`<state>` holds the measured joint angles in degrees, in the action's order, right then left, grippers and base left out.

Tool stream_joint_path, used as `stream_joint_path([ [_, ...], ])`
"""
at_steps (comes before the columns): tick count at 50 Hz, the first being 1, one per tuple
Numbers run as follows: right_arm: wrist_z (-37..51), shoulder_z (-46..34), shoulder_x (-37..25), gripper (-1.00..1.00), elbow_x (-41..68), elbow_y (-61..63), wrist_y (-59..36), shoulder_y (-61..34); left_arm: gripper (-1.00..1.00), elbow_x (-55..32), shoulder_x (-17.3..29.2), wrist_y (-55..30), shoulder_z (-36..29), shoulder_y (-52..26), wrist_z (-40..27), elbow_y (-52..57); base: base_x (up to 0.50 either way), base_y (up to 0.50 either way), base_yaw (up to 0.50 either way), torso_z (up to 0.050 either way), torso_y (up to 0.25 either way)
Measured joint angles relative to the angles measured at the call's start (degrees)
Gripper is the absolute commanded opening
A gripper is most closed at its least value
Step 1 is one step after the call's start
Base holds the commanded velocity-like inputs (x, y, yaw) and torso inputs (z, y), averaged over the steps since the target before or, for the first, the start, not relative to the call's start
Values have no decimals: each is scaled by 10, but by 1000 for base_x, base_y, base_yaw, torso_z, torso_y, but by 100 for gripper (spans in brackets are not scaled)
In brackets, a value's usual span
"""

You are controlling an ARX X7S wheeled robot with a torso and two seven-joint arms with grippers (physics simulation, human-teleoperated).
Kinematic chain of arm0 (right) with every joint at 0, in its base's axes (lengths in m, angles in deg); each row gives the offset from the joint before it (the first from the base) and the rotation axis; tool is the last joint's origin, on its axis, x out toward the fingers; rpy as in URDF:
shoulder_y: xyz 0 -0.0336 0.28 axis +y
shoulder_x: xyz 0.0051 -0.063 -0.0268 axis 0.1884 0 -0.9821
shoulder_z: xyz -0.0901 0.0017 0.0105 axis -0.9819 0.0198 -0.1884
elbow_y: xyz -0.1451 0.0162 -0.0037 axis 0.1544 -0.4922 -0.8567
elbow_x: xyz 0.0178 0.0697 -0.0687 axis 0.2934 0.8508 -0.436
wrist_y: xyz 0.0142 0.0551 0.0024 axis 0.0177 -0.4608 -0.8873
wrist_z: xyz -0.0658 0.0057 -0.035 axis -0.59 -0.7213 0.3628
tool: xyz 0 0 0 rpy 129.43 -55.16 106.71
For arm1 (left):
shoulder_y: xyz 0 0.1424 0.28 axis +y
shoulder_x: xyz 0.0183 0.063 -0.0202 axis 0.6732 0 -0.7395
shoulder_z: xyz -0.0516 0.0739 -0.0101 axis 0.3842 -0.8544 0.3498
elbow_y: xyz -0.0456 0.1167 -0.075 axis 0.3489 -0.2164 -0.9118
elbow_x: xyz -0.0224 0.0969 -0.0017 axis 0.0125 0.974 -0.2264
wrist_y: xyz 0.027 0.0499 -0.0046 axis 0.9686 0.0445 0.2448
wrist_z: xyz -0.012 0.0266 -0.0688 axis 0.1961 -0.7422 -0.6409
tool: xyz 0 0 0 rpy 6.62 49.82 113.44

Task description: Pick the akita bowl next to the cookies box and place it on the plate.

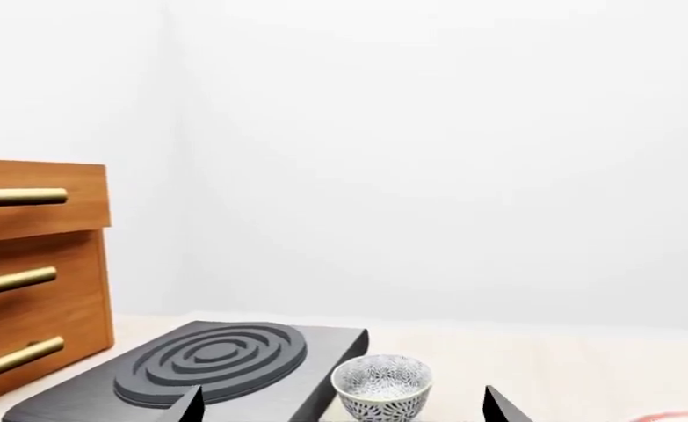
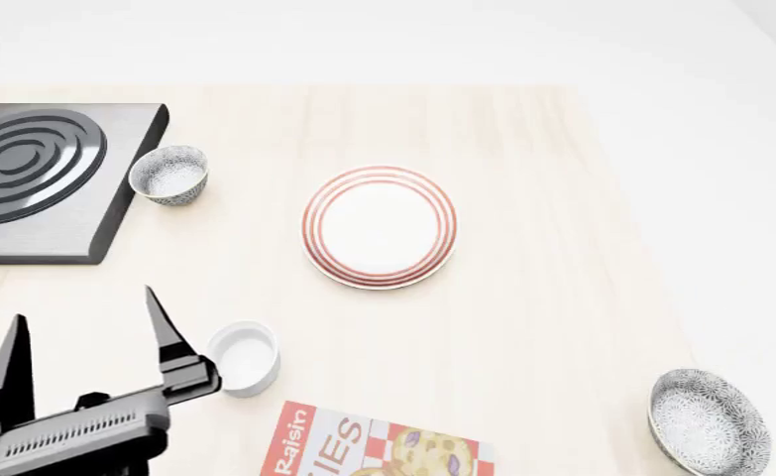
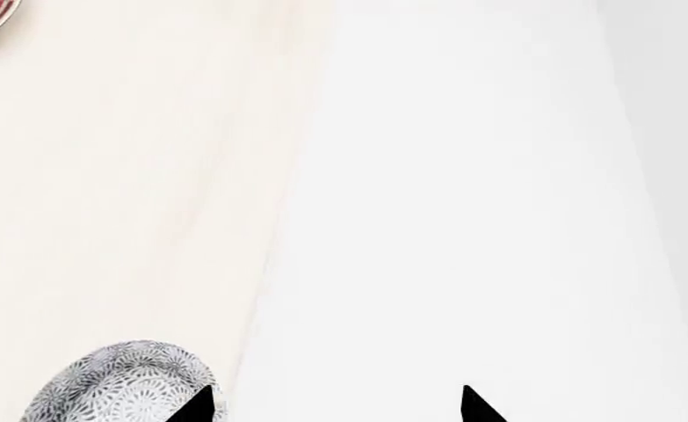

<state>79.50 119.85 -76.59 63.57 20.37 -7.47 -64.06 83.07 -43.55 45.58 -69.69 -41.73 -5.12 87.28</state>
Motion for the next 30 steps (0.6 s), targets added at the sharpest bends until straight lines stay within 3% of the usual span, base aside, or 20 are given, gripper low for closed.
stream_joint_path([
  [30, -78, 7, 28, 100, 2, -3, -1, 38, 100, 7, 7, -4, -16, -1, -3, -4, 0, 0, 0, 0, 0],
])
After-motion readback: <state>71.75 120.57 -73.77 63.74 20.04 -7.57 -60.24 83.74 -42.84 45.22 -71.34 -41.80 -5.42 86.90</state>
